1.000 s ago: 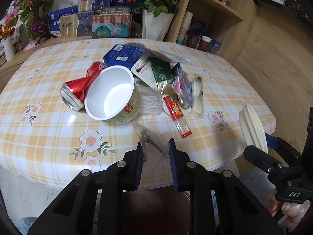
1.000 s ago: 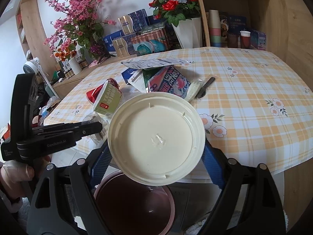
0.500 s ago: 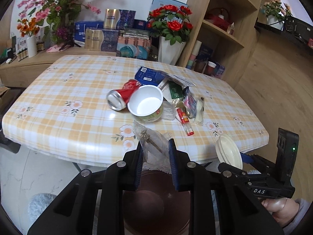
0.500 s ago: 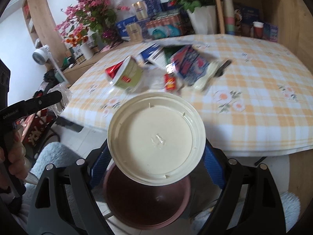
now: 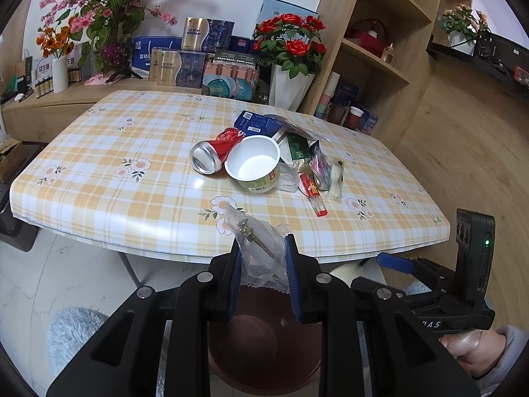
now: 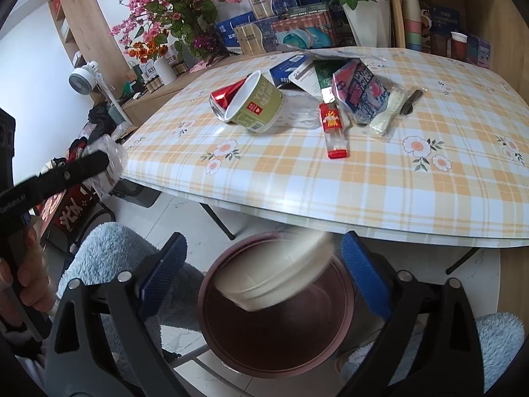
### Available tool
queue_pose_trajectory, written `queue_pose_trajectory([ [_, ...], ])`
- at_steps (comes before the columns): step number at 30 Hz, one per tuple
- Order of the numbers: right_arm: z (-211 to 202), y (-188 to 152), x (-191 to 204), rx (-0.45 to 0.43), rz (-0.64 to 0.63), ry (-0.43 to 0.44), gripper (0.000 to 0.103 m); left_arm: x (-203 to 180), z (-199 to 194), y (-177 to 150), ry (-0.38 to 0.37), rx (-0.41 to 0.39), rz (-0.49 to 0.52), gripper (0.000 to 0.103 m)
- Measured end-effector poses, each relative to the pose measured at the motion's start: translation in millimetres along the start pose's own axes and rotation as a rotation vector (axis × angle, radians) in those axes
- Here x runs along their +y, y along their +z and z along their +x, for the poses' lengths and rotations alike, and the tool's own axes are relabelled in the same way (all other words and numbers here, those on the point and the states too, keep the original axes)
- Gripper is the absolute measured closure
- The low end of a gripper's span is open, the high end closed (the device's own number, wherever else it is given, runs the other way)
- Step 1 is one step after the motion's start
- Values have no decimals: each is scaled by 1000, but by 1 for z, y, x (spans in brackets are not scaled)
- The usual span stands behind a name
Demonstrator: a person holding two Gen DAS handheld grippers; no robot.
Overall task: Collect trash
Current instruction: 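Carry the white lid over the brown bin and open the right tool, then move the right tool back toward the white paper cup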
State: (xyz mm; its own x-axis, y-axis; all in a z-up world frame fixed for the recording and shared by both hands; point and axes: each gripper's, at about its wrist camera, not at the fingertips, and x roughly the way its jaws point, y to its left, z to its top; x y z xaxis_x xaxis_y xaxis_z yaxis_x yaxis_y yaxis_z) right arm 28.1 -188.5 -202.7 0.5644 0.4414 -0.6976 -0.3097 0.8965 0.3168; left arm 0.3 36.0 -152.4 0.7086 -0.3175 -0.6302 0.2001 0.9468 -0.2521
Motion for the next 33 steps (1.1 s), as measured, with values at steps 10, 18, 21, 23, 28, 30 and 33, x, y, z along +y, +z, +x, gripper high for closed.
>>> queue_pose_trajectory([
  [10,-16,18,-18,-73,7,-85,7,-5,21,-15,-35,82,3,79],
  [18,-47,46,-34,-162,0,-159,6,-16,40,-27,-81,149,4,75],
  [21,-49,48,-37,-170,7,-172,6,-17,38,-27,-91,145,4,63],
  [23,-49,50,-41,-169,16,-179,6,-16,36,-25,-79,132,6,51],
  [28,-49,50,-42,-167,14,-204,6,-11,31,-17,-36,91,15,28],
  [30,-49,52,-42,-162,11,-219,6,-8,27,-11,-4,62,22,21],
  [33,-51,55,-44,-166,5,-238,6,-3,23,-1,32,25,28,10],
])
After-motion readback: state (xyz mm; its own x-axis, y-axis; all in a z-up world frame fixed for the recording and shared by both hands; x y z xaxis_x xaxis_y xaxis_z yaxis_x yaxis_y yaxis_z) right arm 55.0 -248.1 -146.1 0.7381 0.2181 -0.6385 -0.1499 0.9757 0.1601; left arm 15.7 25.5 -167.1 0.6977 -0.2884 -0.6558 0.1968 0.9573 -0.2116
